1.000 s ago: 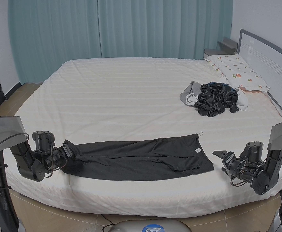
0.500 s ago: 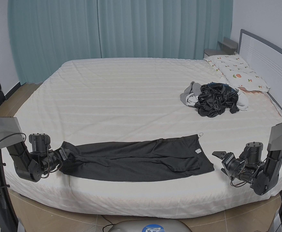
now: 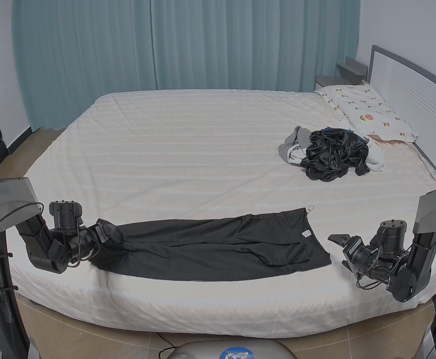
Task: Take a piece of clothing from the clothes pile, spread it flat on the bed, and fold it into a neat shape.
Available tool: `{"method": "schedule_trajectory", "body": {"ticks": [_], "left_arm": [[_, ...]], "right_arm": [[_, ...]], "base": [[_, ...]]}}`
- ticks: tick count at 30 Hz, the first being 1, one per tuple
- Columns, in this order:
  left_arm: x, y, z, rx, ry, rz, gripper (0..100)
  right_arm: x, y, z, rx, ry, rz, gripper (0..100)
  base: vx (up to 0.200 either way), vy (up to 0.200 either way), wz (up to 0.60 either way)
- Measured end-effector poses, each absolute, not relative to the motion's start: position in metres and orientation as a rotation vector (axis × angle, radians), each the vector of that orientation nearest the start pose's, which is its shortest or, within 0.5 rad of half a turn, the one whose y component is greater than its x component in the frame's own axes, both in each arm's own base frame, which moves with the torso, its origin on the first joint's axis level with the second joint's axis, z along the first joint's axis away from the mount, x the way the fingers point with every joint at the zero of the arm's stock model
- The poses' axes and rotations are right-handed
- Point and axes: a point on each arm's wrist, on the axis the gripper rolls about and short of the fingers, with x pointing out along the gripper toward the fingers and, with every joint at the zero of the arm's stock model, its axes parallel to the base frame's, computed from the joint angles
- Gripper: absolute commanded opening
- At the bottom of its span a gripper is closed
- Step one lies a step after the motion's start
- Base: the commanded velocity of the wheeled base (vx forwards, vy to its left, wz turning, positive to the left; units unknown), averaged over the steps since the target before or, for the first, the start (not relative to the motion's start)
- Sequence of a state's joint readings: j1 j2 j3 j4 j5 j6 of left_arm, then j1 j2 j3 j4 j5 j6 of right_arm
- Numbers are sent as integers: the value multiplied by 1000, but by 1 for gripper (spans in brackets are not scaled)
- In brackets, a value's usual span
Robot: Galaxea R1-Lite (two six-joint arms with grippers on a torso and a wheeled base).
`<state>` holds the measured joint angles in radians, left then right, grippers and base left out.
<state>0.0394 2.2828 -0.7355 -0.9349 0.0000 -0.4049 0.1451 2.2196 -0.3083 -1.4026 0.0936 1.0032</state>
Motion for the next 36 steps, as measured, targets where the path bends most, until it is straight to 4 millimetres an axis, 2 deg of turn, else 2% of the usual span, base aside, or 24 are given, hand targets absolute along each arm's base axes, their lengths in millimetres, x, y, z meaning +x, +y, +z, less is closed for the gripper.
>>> {"method": "schedule_trajectory", "body": {"ticks": [1, 2, 17, 23, 30, 36], "left_arm": [[361, 13, -6, -402, 606, 160, 100], [362, 12, -7, -400, 614, 158, 0], [368, 13, -10, -322, 622, 148, 0], [366, 12, 0, -325, 601, 147, 0], [365, 1, 10, -303, 573, 173, 0], [361, -23, 13, -262, 596, 175, 0]], "right_arm": [[280, 43, -1, 962, 582, -42, 100], [280, 43, -1, 963, 580, -42, 100], [280, 42, -3, 962, 582, -45, 100], [280, 42, -3, 962, 580, -46, 100], [281, 41, -3, 965, 576, -47, 100], [281, 41, -3, 964, 576, -48, 100]], "base": [[0, 0, 0], [0, 0, 0], [0, 0, 0], [0, 0, 0], [0, 0, 0], [0, -200, 0]]}}
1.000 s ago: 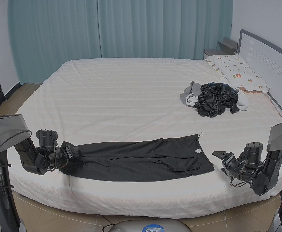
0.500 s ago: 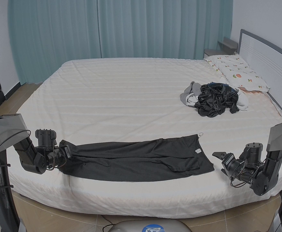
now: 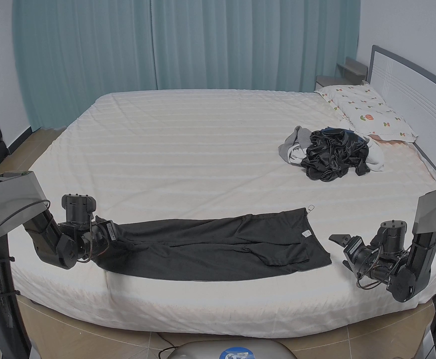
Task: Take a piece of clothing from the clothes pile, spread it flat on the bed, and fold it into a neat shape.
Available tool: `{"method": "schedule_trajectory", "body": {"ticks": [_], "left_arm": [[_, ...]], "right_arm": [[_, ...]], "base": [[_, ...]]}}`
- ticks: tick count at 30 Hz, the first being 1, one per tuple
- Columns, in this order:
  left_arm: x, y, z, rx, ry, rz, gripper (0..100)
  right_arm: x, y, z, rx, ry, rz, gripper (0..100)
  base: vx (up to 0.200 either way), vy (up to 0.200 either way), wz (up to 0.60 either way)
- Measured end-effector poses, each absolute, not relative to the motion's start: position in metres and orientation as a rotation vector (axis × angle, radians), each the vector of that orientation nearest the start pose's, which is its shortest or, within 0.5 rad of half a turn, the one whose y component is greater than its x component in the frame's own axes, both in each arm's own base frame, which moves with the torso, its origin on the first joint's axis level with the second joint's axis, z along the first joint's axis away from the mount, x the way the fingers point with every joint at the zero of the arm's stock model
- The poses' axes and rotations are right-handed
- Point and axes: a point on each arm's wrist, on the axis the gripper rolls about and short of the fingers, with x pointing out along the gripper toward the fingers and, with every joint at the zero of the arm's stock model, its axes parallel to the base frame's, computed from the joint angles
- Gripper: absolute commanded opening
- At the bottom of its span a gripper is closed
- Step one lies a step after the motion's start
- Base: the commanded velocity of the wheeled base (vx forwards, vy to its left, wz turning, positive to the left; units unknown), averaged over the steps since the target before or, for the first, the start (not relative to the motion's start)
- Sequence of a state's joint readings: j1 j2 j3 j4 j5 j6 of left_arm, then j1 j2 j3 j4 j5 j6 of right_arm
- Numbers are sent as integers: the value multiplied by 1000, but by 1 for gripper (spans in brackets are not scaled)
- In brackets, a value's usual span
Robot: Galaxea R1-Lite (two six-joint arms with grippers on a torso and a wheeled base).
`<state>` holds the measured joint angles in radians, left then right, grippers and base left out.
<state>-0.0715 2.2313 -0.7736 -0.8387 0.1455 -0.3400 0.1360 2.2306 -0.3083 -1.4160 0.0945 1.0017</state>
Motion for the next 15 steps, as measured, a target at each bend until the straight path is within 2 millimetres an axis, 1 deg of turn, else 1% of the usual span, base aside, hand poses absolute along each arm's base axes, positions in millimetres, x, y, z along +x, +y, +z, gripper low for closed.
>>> {"method": "schedule_trajectory", "body": {"ticks": [10, 15], "left_arm": [[355, -70, 26, -213, 615, 123, 0], [352, -88, 35, -201, 635, 94, 0]], "right_arm": [[281, 40, -3, 967, 582, -42, 100], [281, 39, -3, 970, 584, -38, 100]], "base": [[0, -200, 0], [0, -200, 0]]}}
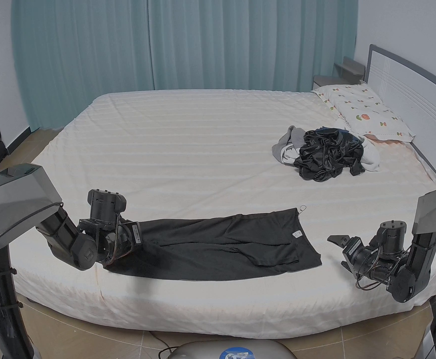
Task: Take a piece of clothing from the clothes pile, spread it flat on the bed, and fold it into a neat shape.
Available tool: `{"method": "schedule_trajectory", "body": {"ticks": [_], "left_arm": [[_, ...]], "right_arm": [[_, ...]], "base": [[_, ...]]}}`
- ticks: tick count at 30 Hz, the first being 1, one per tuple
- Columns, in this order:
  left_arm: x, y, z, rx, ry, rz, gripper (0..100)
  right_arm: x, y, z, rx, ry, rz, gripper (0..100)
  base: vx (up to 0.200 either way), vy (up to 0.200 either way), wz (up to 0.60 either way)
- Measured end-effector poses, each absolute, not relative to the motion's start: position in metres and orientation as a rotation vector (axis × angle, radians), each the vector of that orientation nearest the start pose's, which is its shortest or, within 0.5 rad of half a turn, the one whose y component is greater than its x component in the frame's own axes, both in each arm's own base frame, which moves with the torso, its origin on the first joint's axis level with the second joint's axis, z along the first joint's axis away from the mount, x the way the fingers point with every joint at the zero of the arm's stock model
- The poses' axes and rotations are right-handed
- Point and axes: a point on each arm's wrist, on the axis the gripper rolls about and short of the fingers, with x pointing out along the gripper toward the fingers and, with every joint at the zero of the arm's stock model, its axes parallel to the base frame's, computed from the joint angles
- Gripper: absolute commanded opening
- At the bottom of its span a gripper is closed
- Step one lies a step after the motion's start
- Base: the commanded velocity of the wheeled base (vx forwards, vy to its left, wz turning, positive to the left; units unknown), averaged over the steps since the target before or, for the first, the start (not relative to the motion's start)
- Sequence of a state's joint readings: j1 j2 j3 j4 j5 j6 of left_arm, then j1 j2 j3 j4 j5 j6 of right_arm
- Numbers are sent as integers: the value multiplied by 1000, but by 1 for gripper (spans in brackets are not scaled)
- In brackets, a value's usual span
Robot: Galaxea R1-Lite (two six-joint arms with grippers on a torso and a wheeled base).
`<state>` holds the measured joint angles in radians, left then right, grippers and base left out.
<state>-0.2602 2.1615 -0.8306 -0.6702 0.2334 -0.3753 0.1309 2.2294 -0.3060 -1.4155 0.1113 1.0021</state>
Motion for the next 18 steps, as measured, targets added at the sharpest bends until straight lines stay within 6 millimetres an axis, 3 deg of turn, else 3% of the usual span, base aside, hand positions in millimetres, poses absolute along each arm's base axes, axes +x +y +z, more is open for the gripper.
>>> {"method": "schedule_trajectory", "body": {"ticks": [18], "left_arm": [[358, -164, 81, -331, 722, 25, 0]], "right_arm": [[280, 39, -2, 970, 585, -37, 100]], "base": [[0, -200, 0]]}}
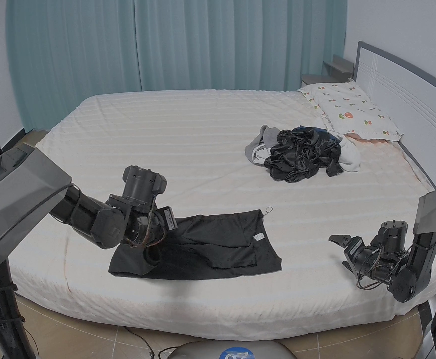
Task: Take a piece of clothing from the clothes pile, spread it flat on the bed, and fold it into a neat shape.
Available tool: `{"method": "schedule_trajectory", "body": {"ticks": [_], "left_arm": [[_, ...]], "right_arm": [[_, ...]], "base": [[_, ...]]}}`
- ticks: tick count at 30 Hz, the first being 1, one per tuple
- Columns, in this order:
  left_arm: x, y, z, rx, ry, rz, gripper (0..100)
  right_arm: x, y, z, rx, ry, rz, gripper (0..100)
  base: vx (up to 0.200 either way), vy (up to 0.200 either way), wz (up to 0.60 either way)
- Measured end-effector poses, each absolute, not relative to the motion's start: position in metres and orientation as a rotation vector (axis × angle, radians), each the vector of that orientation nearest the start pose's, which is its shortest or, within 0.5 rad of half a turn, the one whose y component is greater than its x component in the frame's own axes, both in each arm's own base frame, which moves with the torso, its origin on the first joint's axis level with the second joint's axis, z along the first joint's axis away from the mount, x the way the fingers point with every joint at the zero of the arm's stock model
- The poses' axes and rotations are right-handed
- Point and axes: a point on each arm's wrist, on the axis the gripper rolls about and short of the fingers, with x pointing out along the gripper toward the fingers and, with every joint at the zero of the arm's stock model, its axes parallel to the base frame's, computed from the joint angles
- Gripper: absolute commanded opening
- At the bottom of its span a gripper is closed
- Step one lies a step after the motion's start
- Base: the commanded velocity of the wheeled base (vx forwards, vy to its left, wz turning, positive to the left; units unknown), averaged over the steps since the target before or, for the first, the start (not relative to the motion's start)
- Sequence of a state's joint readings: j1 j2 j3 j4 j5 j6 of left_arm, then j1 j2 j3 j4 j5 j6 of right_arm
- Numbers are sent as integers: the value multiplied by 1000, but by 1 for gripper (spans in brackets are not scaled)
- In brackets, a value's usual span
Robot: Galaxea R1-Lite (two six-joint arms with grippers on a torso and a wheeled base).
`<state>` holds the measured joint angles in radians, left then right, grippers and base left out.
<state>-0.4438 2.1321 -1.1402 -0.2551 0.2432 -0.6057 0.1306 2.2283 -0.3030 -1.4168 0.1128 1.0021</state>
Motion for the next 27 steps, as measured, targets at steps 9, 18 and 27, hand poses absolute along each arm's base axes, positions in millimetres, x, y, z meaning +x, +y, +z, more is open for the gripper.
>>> {"method": "schedule_trajectory", "body": {"ticks": [9, 18, 27], "left_arm": [[373, -201, 73, -357, 715, 36, 0], [388, -220, 50, -398, 699, 94, 0], [387, -238, 49, -450, 681, 57, 0]], "right_arm": [[280, 40, -3, 968, 587, -36, 100], [280, 40, -3, 965, 588, -36, 100], [279, 41, -3, 963, 593, -34, 100]], "base": [[0, -67, 0], [0, 0, 0], [0, 0, 0]]}}
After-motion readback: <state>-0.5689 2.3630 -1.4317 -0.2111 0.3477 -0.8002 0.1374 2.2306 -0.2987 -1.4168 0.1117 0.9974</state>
